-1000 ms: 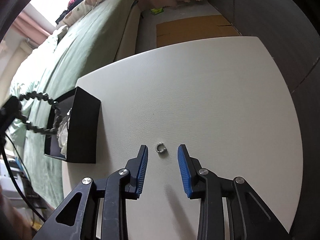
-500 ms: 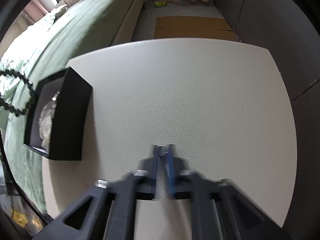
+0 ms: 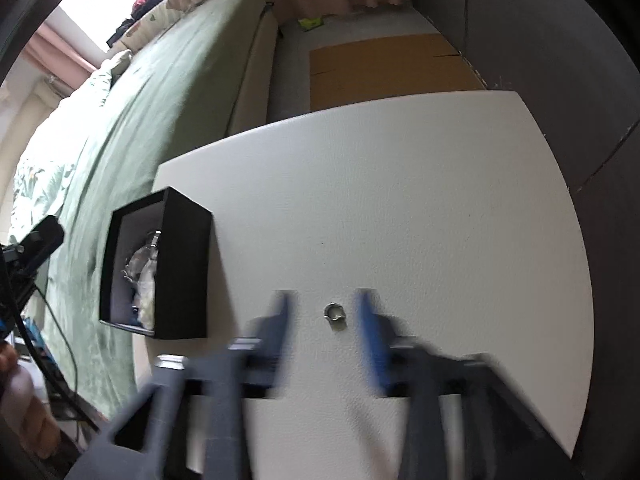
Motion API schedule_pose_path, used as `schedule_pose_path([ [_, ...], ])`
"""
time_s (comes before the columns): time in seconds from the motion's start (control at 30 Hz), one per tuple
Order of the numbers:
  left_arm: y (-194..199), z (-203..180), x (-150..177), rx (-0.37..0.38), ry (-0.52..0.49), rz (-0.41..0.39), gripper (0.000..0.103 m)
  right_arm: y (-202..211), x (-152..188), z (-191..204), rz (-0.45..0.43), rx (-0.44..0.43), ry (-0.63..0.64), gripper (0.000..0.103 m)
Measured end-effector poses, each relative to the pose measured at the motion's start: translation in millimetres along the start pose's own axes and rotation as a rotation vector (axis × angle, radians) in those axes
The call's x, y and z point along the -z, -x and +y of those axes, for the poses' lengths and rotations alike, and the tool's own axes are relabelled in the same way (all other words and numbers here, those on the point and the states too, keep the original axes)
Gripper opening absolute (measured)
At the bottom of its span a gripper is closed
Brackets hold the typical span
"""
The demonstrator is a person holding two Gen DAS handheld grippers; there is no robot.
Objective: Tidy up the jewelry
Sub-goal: 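Carry the grey bracelet into the box with left while right grasps the silver ring, then lower the silver ring into the box and open the right gripper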
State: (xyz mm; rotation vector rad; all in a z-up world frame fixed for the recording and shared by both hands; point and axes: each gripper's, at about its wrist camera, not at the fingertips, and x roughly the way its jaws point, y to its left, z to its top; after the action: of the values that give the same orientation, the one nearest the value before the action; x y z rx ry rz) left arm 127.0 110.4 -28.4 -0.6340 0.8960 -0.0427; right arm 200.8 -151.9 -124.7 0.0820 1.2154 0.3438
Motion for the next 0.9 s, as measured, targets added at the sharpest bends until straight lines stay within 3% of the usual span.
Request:
schedule_pose_path([
  [0.1,5.8,8.2,-0.8,0.008,0.033,-0.015,0.037,-6.0,1.9,1.7,-0.001,0.016,0.002,0.049],
  [0.17,9.2,10.0,-2.2,0.001,0.034,-0.022,0.037,-10.5,3.4,5.1,0.004,0.035,0.019,0.046],
  [0.37,16.1,17.8,-4.2,-0.003,0.059,-0.033,0.037,-30.7,11.4,17.0,0.061,0.127,0.093,0.016],
  [0.53,17.4,24.6,-6.4,-0.006,0.081,-0.037,0.037,-28.2,11.3,19.1,0.055,0.155,0.111,0.013],
  [0.77,19.0,28.9,-9.6,-0.007,0.091,-0.043,0.037,5.2,1.8,16.7,-0.039,0.053,0.061,0.013],
  [0.9,21.3,30.2,-10.2,-0.008,0.09,-0.047,0.037,39.1,-7.3,36.4,-0.158,-0.088,0.063,0.013],
])
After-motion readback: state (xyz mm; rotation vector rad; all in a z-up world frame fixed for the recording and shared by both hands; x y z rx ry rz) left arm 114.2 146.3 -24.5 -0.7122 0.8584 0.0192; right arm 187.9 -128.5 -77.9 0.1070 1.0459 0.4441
